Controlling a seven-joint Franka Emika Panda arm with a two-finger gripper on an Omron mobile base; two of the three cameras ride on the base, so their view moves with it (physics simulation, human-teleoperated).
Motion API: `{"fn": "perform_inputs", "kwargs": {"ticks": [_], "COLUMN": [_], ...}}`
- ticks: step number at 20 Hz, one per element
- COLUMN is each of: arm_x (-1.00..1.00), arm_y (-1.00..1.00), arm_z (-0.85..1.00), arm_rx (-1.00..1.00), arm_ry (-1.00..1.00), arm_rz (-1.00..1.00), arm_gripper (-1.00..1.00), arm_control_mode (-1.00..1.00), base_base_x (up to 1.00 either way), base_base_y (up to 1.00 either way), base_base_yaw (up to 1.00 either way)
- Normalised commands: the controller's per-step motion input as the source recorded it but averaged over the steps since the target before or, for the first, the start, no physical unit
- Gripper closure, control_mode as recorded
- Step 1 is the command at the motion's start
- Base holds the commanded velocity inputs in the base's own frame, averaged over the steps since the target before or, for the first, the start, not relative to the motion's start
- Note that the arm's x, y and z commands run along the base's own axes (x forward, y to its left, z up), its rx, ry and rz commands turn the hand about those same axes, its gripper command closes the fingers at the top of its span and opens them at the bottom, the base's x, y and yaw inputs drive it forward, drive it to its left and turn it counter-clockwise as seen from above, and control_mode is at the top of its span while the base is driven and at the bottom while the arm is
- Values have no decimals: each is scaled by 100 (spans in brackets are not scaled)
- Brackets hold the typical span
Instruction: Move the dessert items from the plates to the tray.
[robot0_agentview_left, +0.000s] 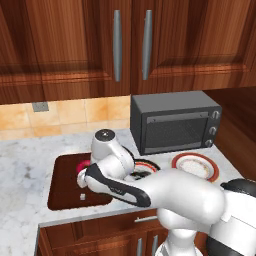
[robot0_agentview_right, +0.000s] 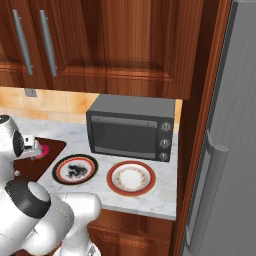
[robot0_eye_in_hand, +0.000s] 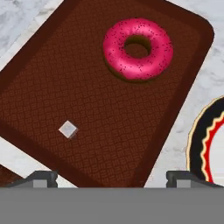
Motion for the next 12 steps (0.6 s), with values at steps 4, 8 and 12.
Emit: {"fn": "perform_inputs", "kwargs": {"ticks": [4, 8, 12], "arm_x": [-23, -18, -2], "arm_y": [-85, -87, -68], "arm_z": [13, 6, 13], "arm_rx": [5, 4, 1], "arm_ry": [-2, -2, -1], "arm_rz": [0, 0, 0], "arm_gripper": [-100, -100, -100], "arm_control_mode": [-100, -100, -100], "base_base_x": [0, 0, 0], "base_base_y": [0, 0, 0], "base_base_yaw": [0, 0, 0]}}
